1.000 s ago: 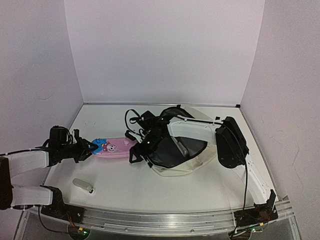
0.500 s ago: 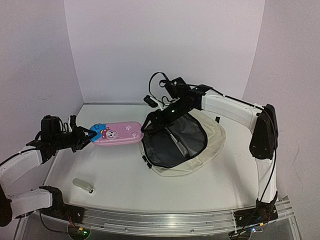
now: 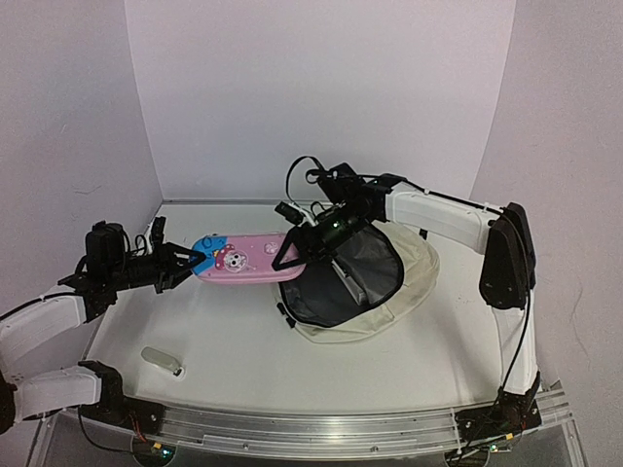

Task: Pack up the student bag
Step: Pick up the stationery from the center of the board.

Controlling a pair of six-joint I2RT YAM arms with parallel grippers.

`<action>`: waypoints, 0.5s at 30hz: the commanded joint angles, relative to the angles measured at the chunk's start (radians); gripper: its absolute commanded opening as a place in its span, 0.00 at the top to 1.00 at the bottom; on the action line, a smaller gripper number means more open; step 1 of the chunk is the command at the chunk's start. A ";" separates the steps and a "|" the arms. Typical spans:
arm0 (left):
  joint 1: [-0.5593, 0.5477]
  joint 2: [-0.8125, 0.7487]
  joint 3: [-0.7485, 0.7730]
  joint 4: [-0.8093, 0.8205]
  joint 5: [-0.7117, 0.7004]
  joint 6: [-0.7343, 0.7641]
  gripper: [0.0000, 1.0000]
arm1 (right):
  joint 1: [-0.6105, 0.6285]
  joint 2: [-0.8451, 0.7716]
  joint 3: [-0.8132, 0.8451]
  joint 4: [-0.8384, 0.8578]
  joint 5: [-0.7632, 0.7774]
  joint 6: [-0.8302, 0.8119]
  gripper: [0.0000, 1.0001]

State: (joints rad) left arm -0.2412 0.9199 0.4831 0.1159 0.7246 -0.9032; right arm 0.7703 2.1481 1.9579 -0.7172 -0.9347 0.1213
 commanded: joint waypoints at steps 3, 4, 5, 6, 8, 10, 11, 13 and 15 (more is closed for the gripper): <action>-0.044 0.027 0.013 0.117 0.010 0.002 1.00 | 0.000 0.000 0.028 0.023 -0.121 0.017 0.21; -0.048 0.035 0.011 0.130 0.014 0.000 1.00 | 0.000 -0.002 0.027 0.025 -0.117 0.018 0.27; -0.052 0.041 0.009 0.145 0.020 -0.001 1.00 | -0.001 -0.003 0.025 0.026 -0.114 0.018 0.33; -0.055 0.045 0.006 0.160 0.026 -0.002 0.99 | -0.001 -0.006 0.024 0.026 -0.114 0.018 0.40; -0.057 0.049 0.004 0.170 0.036 -0.001 0.87 | -0.007 -0.011 0.020 0.026 -0.123 0.021 0.56; -0.057 0.049 0.006 0.158 0.044 0.010 0.67 | -0.014 -0.022 0.011 0.025 -0.146 0.020 0.70; -0.057 0.048 0.010 0.145 0.047 0.020 0.58 | -0.017 -0.031 0.002 0.025 -0.168 0.016 0.73; -0.057 0.047 0.017 0.132 0.066 0.035 0.44 | -0.019 -0.062 -0.027 0.024 -0.214 0.003 0.77; -0.056 0.051 0.025 0.126 0.094 0.048 0.34 | -0.019 -0.094 -0.058 0.025 -0.236 -0.016 0.77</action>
State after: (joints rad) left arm -0.2939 0.9707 0.4820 0.1954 0.7530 -0.8818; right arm 0.7471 2.1479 1.9429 -0.7029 -1.1053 0.1502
